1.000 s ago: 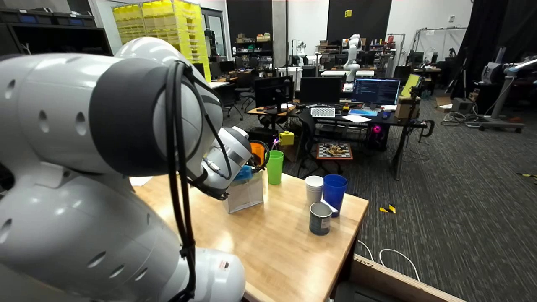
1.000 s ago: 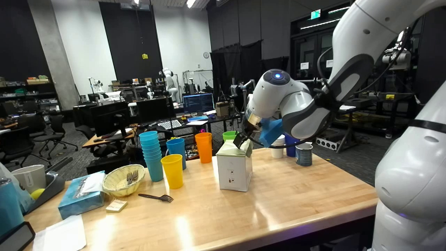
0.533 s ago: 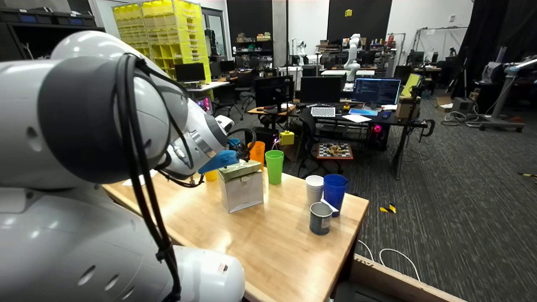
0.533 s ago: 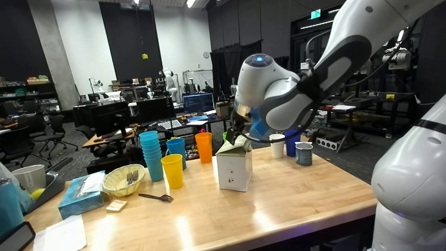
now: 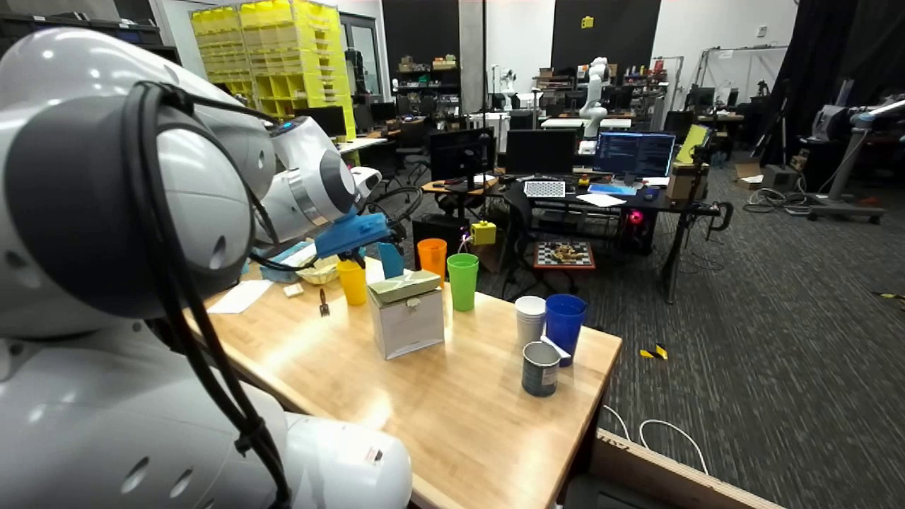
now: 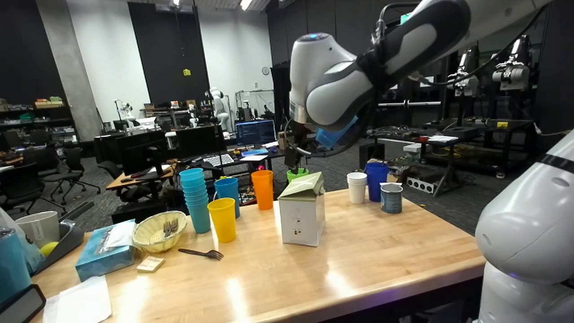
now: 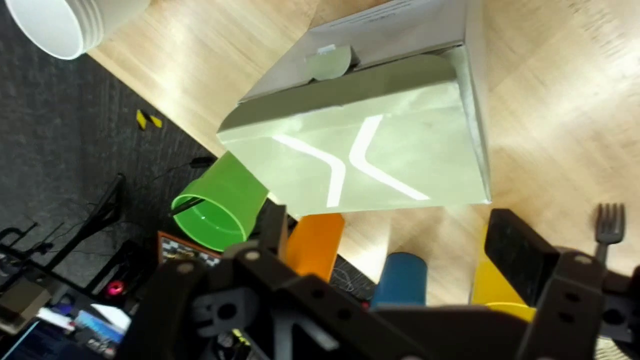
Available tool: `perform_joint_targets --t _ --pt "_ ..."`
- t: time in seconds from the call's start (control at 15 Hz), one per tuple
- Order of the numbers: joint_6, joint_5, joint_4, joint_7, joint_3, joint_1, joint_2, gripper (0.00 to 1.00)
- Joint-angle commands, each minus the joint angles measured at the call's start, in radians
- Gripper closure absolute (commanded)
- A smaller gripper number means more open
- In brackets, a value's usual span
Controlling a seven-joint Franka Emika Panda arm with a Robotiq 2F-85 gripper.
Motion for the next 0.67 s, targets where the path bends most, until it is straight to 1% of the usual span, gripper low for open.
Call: perform_joint_targets --t 0.0,0.07,0.2,0.6 --pt "-0.139 0.166 0.097 -0.23 -0.077 0.046 0.067 0.0" --pt "-0.068 0.12 0.038 -0.144 -0.018 -0.001 0.02 0.0" --pt "-0.109 0.159 0.069 -0.209 -0.044 0.007 0.044 0.0" --pt "-0.115 0.164 0.08 -0.22 -0.046 0.012 0.065 0.0"
